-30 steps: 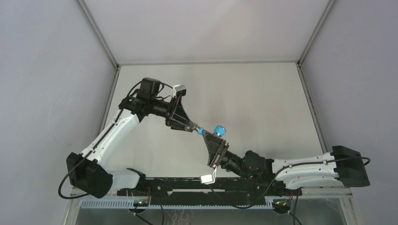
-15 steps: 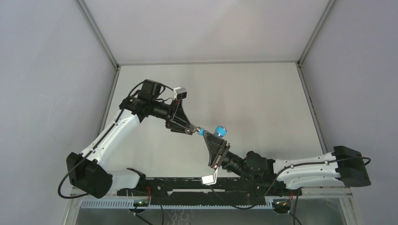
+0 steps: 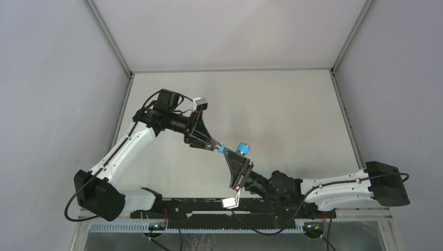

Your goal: Install the water faucets

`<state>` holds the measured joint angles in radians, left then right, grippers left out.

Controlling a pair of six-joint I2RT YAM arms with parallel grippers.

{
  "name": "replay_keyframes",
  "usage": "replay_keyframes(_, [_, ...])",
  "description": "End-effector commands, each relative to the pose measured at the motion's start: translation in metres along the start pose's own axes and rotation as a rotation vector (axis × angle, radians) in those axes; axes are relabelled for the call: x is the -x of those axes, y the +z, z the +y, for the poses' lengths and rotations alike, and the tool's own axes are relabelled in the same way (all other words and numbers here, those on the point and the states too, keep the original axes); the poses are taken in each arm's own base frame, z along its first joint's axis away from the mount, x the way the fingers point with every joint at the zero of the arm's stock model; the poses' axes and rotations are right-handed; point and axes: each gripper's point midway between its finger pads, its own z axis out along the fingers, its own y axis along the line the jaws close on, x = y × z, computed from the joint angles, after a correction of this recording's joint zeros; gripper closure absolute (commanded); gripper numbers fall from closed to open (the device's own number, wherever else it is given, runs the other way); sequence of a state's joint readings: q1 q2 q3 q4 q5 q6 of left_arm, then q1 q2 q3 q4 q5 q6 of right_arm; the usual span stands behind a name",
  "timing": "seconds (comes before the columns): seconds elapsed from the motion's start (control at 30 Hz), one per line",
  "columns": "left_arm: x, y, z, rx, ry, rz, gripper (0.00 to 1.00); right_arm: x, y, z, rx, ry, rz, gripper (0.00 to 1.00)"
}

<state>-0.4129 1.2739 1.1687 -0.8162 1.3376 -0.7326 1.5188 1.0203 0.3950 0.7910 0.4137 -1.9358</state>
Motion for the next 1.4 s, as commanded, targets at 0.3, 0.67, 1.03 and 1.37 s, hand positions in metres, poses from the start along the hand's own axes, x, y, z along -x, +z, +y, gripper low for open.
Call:
replay_keyframes(0.3, [-0.015, 0.000, -0.016, -0.047, 0.077, 0.051, 1.00, 0.006, 0.001, -0.010, -0.052, 0.064, -0.033, 1.00])
replay_keyframes(0.67, [-0.014, 0.000, -0.017, -0.041, 0.108, 0.044, 1.00, 0.005, 0.003, -0.016, -0.091, 0.171, -0.035, 1.00])
replay_keyframes(1.03, [-0.014, 0.000, -0.017, -0.031, 0.161, 0.027, 1.00, -0.002, 0.005, -0.014, -0.101, 0.354, -0.027, 1.00])
replay_keyframes(1.37, [-0.013, 0.000, -0.021, -0.039, 0.212, -0.012, 1.00, -0.001, 0.012, -0.016, -0.120, 0.554, -0.016, 1.00])
